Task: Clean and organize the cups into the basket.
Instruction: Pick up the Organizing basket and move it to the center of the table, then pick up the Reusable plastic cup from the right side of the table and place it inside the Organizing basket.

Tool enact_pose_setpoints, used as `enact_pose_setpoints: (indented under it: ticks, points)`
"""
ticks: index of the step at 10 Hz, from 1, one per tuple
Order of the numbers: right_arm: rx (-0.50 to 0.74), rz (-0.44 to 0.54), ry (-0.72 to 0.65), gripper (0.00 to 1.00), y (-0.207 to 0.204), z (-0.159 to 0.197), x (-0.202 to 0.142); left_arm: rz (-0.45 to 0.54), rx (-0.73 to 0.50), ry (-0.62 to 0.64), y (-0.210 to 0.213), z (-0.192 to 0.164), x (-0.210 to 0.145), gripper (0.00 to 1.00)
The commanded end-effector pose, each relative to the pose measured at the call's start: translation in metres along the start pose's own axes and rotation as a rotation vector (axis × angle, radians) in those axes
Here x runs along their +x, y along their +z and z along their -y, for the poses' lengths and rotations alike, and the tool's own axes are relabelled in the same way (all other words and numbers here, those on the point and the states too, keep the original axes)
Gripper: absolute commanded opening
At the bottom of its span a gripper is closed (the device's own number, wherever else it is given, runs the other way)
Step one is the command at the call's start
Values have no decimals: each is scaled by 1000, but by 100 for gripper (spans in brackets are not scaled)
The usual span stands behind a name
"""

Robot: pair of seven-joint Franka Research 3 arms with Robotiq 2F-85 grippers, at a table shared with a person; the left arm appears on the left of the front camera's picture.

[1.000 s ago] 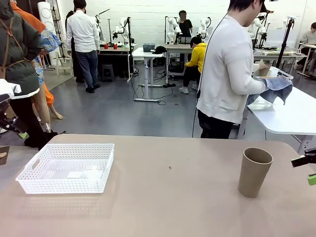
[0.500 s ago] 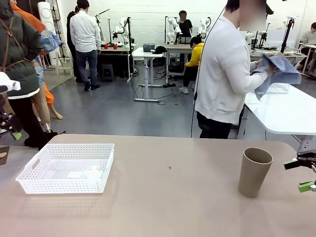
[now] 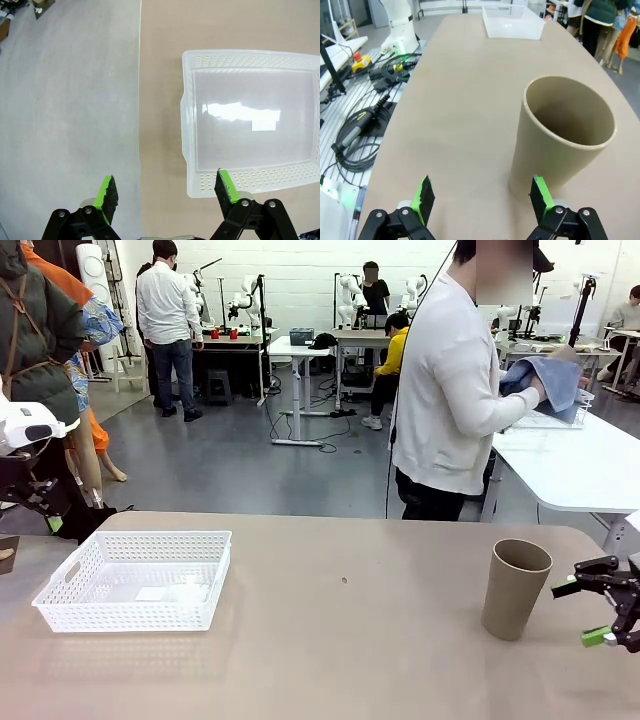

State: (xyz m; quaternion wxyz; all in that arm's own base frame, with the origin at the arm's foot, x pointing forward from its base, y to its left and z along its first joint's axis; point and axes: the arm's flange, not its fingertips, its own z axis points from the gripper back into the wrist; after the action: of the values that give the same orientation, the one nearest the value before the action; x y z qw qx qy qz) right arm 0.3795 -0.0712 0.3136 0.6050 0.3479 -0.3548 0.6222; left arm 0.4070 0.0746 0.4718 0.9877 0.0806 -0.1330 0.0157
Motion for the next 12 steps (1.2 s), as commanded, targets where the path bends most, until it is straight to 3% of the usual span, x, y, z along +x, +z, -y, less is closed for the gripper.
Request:
enact_pose_setpoints:
  ticks: [1,5,9,12]
  points:
    - [-33,-20,15,100,-12,15,-10,8,2,-31,3,2,-7,100]
    - [-66,-6,-49,100,-9,24,-18,8,2,-31,3,2,-7,100]
    - [-92,71,-155,100,-8,61,-16,8,2,-31,3,2,-7,100]
    - [-66,46,-190,100,-10,69,-16,8,2,-31,3,2,-7,100]
